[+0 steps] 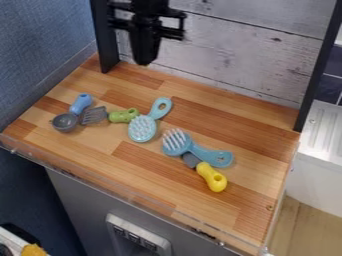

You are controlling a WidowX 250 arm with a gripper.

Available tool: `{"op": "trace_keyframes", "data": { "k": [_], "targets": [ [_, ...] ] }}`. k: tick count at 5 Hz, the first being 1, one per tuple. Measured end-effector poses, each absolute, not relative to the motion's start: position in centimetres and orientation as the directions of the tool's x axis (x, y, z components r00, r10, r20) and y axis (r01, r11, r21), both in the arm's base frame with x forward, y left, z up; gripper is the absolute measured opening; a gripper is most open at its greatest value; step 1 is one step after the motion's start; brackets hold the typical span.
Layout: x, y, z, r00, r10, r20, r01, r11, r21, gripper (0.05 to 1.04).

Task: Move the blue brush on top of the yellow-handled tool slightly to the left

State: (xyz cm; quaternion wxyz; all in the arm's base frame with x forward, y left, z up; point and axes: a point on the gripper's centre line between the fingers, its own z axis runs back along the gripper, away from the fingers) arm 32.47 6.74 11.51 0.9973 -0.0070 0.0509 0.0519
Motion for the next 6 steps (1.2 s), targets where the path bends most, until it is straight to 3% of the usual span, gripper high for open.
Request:
{"op": "trace_keyframes", "data": {
  "k": [3, 6],
  "targets": [
    [34.5, 9.9, 8.9, 0.997, 0.010, -0.074, -0.011, 1.000, -0.020, 0.055],
    [34.1, 7.8, 7.1, 0.991, -0.104, -0.087, 0.101, 0.994, -0.038, 0.055]
  ]
}}
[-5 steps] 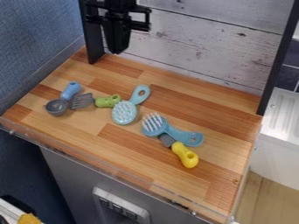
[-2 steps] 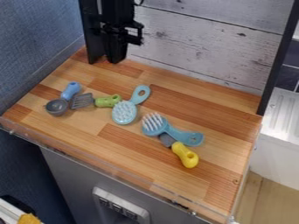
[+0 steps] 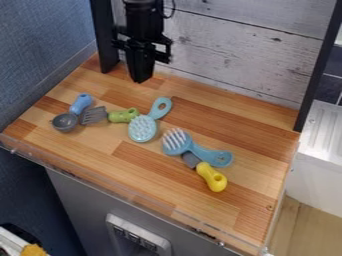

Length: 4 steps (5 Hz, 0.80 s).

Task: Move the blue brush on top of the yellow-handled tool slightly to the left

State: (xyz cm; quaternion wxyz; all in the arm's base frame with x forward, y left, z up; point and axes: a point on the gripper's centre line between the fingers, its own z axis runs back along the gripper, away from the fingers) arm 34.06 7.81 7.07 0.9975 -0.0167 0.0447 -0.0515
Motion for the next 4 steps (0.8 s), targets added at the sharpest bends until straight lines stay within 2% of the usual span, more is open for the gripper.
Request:
{"op": "trace_keyframes", "data": {
  "k": [1, 3, 4],
  "targets": [
    [34.3, 6.8, 6.6, 0.996, -0.048, -0.076, 0.045, 0.998, -0.037, 0.055],
    [34.2, 6.0, 4.0, 0.991, 0.096, -0.091, -0.099, 0.995, -0.032, 0.055],
    [34.3, 6.0, 3.5, 0.992, 0.100, -0.079, -0.103, 0.994, -0.032, 0.055]
  ]
}}
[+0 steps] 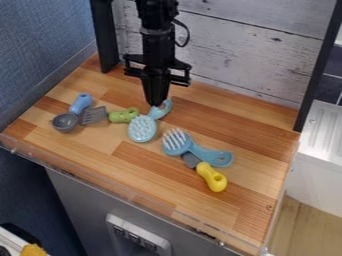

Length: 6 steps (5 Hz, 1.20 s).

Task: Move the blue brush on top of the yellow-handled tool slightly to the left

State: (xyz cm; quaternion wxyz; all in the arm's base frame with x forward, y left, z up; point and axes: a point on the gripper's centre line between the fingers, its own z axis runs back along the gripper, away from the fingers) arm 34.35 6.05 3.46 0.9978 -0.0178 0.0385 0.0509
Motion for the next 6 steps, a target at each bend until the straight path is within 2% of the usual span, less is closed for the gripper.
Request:
{"op": "trace_keyframes", "data": {
  "k": [2, 3, 4, 5, 6],
  "targets": [
    [33.8, 7.1, 2.1, 0.996, -0.003, -0.088, 0.000, 0.999, -0.033, 0.078],
    [33.8, 7.5, 1.3, 0.993, -0.062, -0.102, 0.058, 0.998, -0.039, 0.232],
    [34.5, 7.8, 1.9, 0.991, -0.088, -0.099, 0.084, 0.996, -0.041, 0.496],
    [35.5, 7.9, 2.9, 0.992, -0.060, -0.113, 0.056, 0.998, -0.043, 0.807],
    [36.8, 7.5, 4.6, 0.993, -0.010, -0.118, 0.005, 0.999, -0.034, 1.003]
  ]
}}
